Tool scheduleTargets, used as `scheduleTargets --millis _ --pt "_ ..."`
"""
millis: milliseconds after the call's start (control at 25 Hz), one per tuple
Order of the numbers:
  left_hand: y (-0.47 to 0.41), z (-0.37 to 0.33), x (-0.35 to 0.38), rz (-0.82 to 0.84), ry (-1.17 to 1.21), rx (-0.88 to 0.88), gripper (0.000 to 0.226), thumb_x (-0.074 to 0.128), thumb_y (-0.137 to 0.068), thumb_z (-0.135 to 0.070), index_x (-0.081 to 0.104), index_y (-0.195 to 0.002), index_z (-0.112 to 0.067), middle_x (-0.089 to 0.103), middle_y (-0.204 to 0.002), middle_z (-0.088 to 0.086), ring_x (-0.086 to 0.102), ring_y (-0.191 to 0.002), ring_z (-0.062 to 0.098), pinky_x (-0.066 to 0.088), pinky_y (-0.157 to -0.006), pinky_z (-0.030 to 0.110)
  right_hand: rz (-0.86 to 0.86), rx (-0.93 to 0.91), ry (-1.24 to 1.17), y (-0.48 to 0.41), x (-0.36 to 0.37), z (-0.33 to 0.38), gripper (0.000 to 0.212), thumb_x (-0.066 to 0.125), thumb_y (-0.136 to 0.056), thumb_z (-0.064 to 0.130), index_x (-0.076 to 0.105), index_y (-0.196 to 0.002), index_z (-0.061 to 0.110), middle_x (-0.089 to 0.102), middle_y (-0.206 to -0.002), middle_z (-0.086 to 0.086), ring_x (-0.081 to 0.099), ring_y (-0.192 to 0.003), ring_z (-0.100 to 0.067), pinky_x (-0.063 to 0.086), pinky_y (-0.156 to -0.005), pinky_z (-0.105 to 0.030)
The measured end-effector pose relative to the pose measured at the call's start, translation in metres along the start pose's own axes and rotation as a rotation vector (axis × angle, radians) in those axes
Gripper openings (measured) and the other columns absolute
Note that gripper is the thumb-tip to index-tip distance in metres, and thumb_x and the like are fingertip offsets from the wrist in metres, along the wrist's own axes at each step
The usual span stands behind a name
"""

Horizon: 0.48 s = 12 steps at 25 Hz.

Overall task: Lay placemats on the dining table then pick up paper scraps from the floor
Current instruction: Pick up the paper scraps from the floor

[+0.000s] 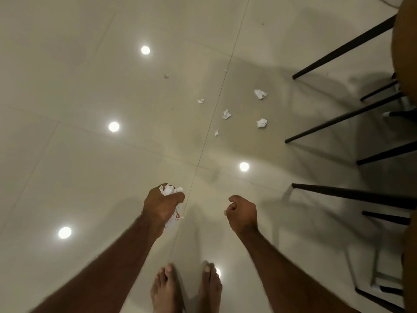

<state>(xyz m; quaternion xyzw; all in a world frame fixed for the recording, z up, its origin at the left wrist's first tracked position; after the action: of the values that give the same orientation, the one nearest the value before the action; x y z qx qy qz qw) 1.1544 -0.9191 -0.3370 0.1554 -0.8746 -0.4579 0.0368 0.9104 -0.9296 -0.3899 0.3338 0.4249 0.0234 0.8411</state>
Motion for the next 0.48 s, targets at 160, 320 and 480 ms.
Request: scheduleTargets --millis 160,320,480 --pt "-0.017 -0.051 0.008 0.003 -0.035 0.025 0.017 0.066 -0.075 0.002 0.055 -0.074 -0.012 0.052 -0.067 0.003 0.048 -0.058 0.02 0.053 -0.054 0.032 0.014 -0.032 0.036 -0.034 -0.025 0.046 0.037 0.044 -0.08 0.006 0.068 -0.101 0.025 0.072 -0.076 0.003 0.068 -0.07 -0.007 0.054 -0.061 -0.023" --pt "-0.044 -0.083 0.027 -0.003 -0.028 0.006 0.019 0.065 -0.077 0.003 0.055 -0.072 -0.012 0.054 -0.067 0.0 0.05 -0.058 0.02 0.053 -0.055 0.034 0.015 -0.025 0.096 -0.079 -0.031 0.068 0.037 0.046 -0.079 0.01 0.069 -0.103 0.027 0.072 -0.078 0.002 0.069 -0.074 -0.014 0.058 -0.069 -0.031" --pt "-0.08 -0.112 0.047 -0.02 -0.037 -0.023 0.015 0.066 -0.078 0.003 0.06 -0.079 -0.011 0.056 -0.07 0.005 0.051 -0.063 0.023 0.055 -0.057 0.037 0.004 -0.021 0.109 -0.133 -0.033 0.084 0.034 0.048 -0.082 0.009 0.07 -0.104 0.023 0.072 -0.085 0.0 0.066 -0.077 -0.02 0.056 -0.067 -0.029"
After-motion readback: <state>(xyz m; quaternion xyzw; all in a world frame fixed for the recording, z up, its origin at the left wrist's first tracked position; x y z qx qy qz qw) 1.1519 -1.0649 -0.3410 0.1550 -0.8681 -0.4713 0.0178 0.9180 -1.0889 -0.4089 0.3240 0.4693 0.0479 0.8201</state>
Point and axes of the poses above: each hand's wrist, its own y-axis away from the middle knuckle, its own x-axis out of the palm, z = x × y, the point moved 3 cm from there along -y, towards the middle knuckle
